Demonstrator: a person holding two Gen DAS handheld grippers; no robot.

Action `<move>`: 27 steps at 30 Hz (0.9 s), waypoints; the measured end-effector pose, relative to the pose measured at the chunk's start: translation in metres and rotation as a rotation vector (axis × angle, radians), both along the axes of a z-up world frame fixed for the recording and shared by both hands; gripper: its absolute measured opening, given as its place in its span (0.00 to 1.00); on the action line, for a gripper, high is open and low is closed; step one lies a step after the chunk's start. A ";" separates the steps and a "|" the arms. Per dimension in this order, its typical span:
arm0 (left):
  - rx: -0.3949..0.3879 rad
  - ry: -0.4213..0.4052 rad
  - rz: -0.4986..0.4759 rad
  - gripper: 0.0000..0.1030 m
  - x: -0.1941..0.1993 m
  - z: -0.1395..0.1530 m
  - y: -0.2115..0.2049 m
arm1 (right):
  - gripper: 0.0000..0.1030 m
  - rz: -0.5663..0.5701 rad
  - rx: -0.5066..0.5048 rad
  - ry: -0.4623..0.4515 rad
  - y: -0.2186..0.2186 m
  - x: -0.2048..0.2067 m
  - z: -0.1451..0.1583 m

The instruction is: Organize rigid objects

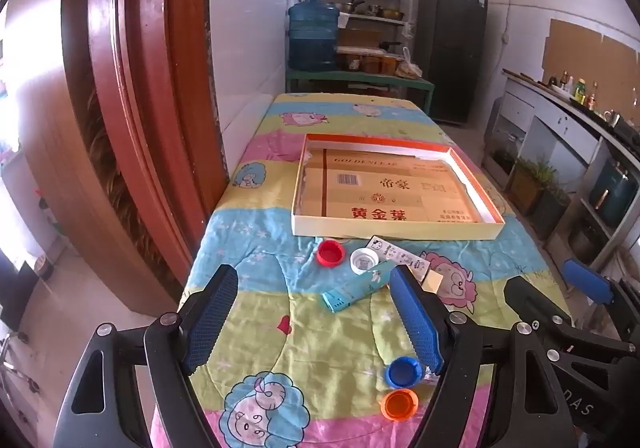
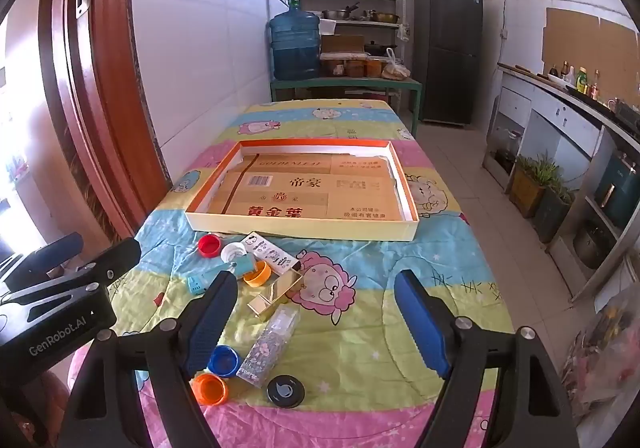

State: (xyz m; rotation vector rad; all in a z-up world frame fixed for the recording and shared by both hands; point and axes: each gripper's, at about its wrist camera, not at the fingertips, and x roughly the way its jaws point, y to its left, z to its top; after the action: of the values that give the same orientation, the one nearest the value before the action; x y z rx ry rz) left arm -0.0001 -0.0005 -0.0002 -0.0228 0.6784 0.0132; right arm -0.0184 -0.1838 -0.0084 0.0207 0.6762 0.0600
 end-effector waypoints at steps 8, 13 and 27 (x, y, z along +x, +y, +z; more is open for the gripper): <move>-0.031 0.010 0.010 0.77 0.003 0.000 0.006 | 0.78 0.005 0.001 0.003 0.000 -0.001 0.000; -0.025 0.002 0.016 0.77 -0.001 0.001 0.002 | 0.78 0.001 0.003 -0.003 -0.004 -0.002 0.000; -0.011 0.014 0.029 0.77 0.000 -0.003 0.002 | 0.78 0.003 0.002 0.005 0.000 -0.001 -0.001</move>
State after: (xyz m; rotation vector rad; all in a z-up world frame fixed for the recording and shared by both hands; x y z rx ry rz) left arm -0.0004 0.0018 -0.0033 -0.0434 0.6920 0.0379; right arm -0.0195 -0.1838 -0.0094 0.0218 0.6807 0.0635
